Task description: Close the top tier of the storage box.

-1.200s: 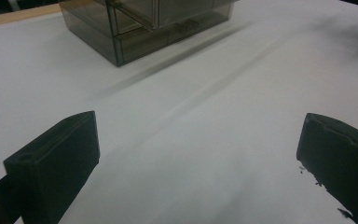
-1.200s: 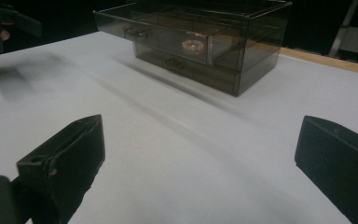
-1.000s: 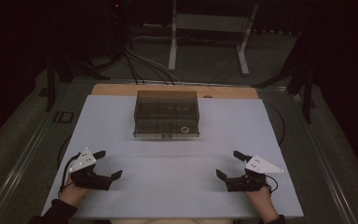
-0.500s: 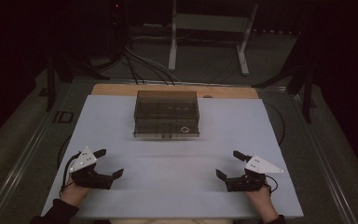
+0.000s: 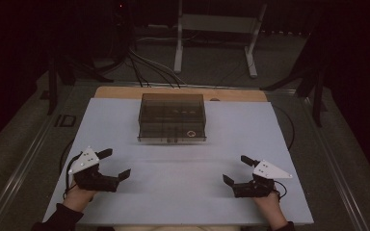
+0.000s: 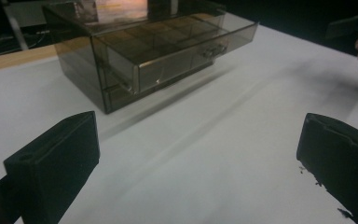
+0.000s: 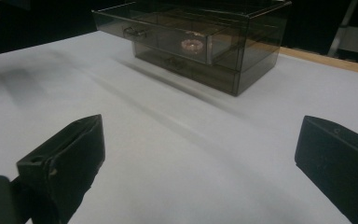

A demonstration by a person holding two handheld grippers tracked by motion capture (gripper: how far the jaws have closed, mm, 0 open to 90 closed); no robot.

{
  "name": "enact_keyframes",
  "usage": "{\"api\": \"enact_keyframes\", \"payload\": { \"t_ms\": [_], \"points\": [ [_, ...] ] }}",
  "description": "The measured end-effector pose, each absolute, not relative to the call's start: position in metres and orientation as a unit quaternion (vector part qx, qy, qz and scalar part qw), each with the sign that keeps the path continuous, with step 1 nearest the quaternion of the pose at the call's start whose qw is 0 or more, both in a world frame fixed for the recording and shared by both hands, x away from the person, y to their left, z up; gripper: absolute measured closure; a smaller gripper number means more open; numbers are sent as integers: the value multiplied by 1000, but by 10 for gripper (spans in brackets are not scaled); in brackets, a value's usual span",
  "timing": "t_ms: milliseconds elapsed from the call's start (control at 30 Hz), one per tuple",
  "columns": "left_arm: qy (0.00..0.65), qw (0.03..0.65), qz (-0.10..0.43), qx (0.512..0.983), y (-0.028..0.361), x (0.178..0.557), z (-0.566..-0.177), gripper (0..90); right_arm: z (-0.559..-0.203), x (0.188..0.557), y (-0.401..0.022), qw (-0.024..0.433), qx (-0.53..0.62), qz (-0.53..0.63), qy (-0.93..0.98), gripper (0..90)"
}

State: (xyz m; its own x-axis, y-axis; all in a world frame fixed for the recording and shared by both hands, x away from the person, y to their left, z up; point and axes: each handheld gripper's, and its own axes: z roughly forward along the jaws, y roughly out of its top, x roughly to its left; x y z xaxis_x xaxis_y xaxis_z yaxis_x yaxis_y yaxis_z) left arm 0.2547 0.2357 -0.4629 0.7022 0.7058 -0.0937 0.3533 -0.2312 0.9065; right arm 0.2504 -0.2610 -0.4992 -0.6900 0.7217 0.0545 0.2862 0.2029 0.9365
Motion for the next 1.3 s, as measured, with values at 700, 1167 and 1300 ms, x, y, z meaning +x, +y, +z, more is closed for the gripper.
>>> {"api": "enact_keyframes", "payload": {
  "t_ms": [700, 1167, 1300],
  "points": [
    [333, 511, 160, 776, 205, 254, -436, 0, -499, 251, -261, 206, 340, 533, 747, 18],
    [324, 504, 176, 781, 184, 264, -433, 0, -500, 251, -261, 204, 341, 533, 747, 17],
    [320, 502, 188, 781, 177, 269, -432, 0, -500, 251, -261, 204, 342, 533, 746, 18]
  ]
}}
